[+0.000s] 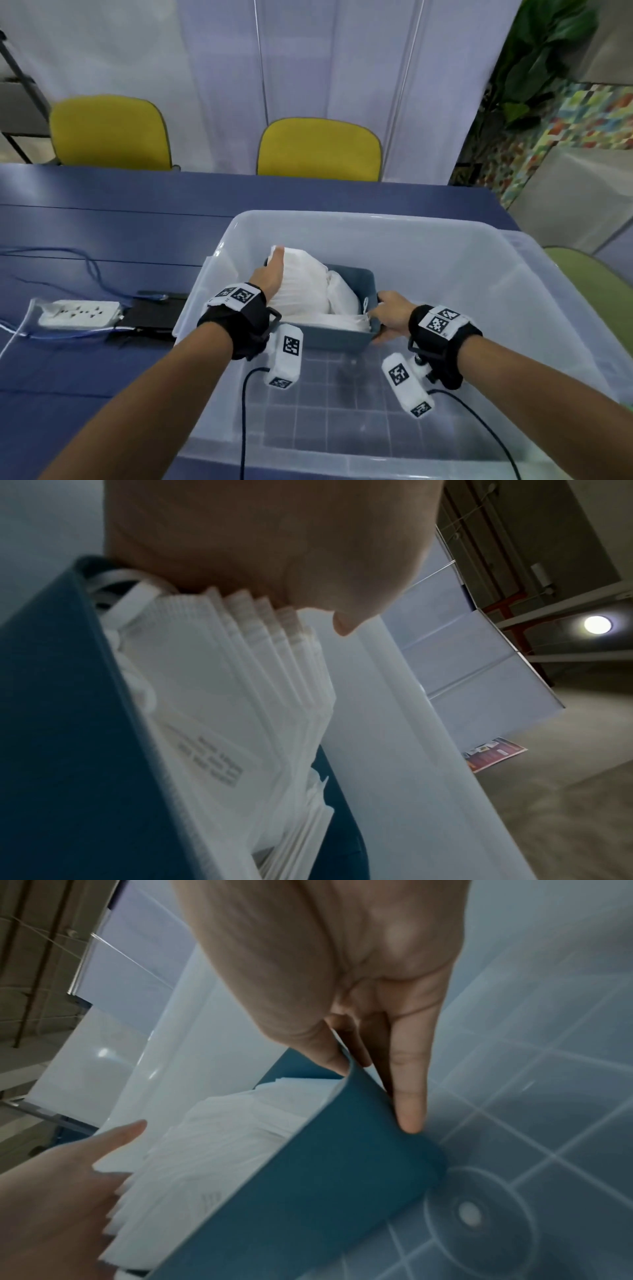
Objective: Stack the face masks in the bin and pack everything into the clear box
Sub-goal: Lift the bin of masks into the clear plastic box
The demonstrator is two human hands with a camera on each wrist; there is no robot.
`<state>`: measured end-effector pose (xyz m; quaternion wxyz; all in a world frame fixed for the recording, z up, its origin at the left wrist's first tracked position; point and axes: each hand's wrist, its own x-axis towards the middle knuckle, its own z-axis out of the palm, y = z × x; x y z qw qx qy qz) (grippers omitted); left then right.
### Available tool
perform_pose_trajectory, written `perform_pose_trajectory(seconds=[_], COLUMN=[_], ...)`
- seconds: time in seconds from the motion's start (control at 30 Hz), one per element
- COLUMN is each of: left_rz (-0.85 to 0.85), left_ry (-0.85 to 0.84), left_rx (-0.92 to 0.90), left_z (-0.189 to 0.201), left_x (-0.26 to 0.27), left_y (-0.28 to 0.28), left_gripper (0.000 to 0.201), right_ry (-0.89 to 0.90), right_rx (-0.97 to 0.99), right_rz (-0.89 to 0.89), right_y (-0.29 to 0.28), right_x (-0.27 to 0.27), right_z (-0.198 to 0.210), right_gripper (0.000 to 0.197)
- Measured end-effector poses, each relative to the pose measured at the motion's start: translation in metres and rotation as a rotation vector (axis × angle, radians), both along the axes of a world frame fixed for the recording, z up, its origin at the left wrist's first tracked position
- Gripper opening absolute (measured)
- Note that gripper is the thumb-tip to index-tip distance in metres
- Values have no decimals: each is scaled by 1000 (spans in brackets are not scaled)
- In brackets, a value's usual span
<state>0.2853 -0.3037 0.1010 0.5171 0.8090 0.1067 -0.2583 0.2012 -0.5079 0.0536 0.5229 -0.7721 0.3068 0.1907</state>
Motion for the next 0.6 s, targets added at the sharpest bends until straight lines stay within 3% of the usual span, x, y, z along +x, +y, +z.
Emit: perform_pose_trajectory(seconds=[0.07, 0.2, 0.33, 0.47, 0.6], left_rz=[24, 60, 71, 91, 147], left_ry=[-17, -28, -67, -122, -400], left_rx=[28, 91, 122, 148, 73], left_z=[-4, -17, -21, -11, 17], left_x=[5, 11, 11, 5, 5], left_y=[1, 2, -1, -6, -7], left_gripper=[79, 77, 76, 73, 50], right_ry=[-2, -4, -19, 9, 12], right_rx=[39, 75, 136, 144, 120], right_rz=[-17, -49, -106, -88, 29], right_y=[5, 11, 14, 11, 7], right_x=[2, 3, 2, 3, 2], right_z=[-4, -8, -11, -9, 16], right_gripper=[14, 6, 19, 14, 10])
